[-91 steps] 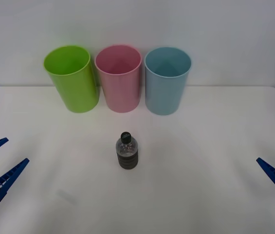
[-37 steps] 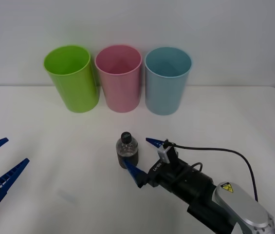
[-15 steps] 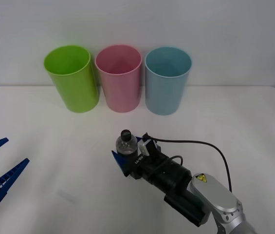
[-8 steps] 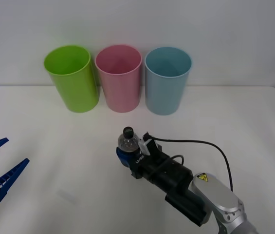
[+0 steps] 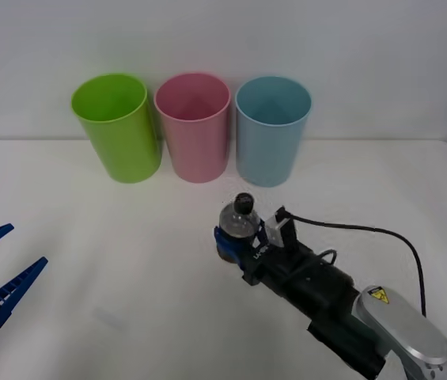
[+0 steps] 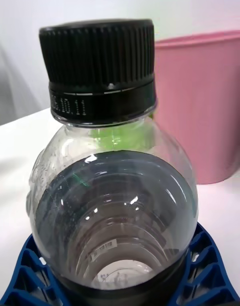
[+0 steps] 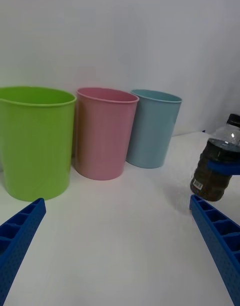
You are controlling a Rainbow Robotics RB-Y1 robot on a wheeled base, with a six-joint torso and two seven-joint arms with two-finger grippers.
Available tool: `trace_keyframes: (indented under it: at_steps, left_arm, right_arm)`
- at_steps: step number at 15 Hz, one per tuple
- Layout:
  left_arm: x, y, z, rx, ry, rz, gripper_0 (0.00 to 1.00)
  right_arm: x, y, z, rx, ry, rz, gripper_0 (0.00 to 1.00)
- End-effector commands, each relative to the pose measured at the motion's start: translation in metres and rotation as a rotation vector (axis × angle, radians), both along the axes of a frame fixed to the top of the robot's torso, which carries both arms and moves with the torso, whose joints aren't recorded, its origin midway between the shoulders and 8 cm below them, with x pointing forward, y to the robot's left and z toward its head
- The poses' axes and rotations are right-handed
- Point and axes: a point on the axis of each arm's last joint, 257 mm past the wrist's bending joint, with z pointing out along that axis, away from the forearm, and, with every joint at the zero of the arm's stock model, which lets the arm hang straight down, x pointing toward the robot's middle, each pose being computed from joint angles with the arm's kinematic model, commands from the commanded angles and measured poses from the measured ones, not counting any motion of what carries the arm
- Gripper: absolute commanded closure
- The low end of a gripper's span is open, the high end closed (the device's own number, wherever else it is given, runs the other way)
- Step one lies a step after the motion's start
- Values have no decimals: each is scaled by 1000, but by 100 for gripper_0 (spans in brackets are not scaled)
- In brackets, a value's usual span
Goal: Grasp the object on the table and drop it into the matching bin: aluminum can to the light blue bin, PET bottle to the pink bin.
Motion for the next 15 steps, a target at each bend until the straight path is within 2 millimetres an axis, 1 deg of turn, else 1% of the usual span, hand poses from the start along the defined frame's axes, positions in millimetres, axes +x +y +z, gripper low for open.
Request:
trace_keyframes:
  at_steps: [1, 4, 8, 10, 11, 13, 15]
  left_arm:
    - [0, 0, 0, 0, 0, 0, 0]
    - [0, 0, 0, 0, 0, 0, 0]
    - [0, 0, 0, 0, 0, 0, 0]
    - [0, 0, 0, 0, 0, 0, 0]
    - [0, 0, 0, 0, 0, 0, 0]
    - [0, 0, 0, 0, 0, 0, 0]
    - [0, 0, 0, 0, 0, 0, 0]
  right_arm:
    - [-5, -22, 28, 68, 13, -9, 100]
    - [-3, -42, 61, 135, 6, -9, 100]
    - [3, -54, 113, 230, -23, 2, 100]
    - [8, -54, 133, 256, -41, 14, 100]
    - [11, -52, 140, 261, -52, 19, 100]
    - [16, -47, 159, 267, -78, 39, 100]
    - [19, -41, 173, 261, -97, 65, 100]
